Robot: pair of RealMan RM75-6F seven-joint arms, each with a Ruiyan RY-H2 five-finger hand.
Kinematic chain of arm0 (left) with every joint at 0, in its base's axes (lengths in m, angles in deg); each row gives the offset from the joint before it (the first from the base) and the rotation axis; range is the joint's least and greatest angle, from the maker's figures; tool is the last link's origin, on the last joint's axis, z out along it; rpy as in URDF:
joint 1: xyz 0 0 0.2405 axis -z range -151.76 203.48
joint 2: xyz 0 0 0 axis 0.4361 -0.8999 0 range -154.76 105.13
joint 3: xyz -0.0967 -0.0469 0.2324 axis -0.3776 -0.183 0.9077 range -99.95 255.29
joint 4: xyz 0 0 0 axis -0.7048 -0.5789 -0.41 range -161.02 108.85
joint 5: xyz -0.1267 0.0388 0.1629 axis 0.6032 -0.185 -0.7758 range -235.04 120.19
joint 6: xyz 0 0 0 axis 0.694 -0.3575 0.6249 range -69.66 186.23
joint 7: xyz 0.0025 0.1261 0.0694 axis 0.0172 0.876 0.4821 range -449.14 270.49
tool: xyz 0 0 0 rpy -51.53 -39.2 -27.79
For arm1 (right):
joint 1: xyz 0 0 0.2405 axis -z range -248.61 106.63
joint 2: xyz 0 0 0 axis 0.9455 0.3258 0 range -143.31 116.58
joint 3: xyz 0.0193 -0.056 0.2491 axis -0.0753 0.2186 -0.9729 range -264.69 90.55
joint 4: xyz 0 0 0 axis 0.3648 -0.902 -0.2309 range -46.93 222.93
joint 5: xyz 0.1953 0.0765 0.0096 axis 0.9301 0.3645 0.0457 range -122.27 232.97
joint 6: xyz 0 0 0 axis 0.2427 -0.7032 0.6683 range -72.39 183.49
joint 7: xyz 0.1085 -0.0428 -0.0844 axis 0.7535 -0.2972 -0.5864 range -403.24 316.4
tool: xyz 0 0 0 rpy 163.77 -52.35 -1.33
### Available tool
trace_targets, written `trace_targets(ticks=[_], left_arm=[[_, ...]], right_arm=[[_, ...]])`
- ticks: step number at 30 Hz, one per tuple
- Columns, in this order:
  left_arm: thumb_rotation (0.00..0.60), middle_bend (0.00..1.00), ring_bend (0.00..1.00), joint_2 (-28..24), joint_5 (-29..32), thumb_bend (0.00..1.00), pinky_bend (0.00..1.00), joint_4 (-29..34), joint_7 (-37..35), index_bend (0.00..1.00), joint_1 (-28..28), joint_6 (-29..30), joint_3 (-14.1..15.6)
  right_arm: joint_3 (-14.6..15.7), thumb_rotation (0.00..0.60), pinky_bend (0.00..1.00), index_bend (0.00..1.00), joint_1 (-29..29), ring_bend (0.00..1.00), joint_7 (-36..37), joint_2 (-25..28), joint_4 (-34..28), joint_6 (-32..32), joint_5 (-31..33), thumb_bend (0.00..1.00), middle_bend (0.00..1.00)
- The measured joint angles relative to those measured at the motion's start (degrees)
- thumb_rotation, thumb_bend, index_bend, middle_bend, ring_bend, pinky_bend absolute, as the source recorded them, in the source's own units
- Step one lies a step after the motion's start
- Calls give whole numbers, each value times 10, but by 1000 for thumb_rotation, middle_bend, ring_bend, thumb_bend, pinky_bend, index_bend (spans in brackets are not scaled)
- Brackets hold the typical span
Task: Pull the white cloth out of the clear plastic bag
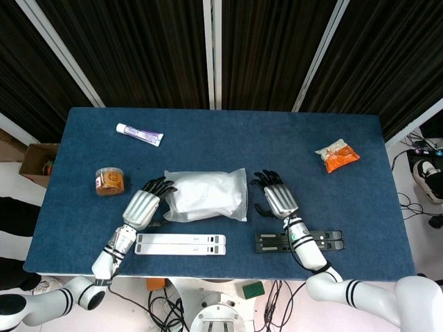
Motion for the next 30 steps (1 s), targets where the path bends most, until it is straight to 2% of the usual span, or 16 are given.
trace_targets(ticks=[10, 21, 27, 30], left_arm=[[600, 166, 92, 7, 8, 134, 163, -15, -21, 265, -1, -3, -3], [600, 166, 92, 8, 14, 133, 163, -18, -32, 266, 2, -11, -6], [600, 165, 92, 7, 15, 133, 163, -13, -35, 267, 1, -13, -5], [600, 166, 92, 4, 15, 133, 163, -10, -35, 267, -2, -10, -3]], right_arm=[[1, 600, 83, 328, -12, 0, 28, -46, 38, 17, -24, 323, 118], [6, 600, 79, 340, -31, 0, 43, -100, 101, 31, -53, 224, 121], [16, 600, 58, 445, -40, 0, 79, -150, 189, 58, -86, 227, 166], [22, 600, 53, 547, -46, 1, 102, -185, 255, 74, -102, 321, 215]])
